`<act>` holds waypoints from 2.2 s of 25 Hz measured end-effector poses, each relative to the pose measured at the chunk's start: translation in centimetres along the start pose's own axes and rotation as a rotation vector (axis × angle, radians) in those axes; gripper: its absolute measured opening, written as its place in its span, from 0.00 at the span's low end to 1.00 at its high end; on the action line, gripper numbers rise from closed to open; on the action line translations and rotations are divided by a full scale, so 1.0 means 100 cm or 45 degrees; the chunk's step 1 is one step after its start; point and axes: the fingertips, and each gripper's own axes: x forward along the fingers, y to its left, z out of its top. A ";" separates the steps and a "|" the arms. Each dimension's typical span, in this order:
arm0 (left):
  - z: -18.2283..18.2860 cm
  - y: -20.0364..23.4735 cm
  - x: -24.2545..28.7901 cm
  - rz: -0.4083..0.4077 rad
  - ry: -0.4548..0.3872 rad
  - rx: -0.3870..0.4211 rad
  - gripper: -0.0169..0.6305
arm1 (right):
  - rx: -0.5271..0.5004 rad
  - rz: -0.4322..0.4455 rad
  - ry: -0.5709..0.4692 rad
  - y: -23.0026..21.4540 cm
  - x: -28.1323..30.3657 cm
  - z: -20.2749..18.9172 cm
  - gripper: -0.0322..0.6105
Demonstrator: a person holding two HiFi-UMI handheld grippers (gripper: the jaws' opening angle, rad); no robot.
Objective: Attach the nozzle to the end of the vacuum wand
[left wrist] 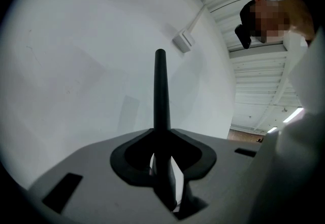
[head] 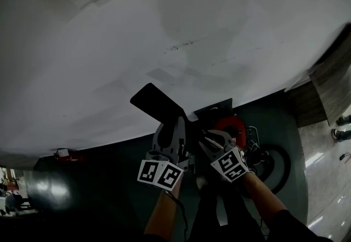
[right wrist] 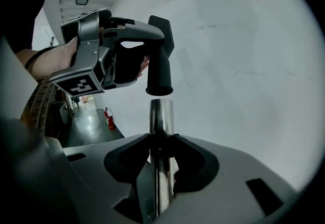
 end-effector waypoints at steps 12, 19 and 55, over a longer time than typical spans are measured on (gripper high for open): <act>-0.015 0.002 0.004 0.005 0.028 -0.005 0.16 | 0.002 0.009 -0.010 -0.002 0.003 0.000 0.30; -0.016 0.003 0.007 -0.012 0.019 0.004 0.16 | -0.015 0.019 -0.010 -0.001 0.003 0.000 0.29; -0.021 0.015 -0.005 -0.005 -0.006 -0.094 0.16 | -0.048 0.030 -0.021 0.011 0.004 -0.005 0.29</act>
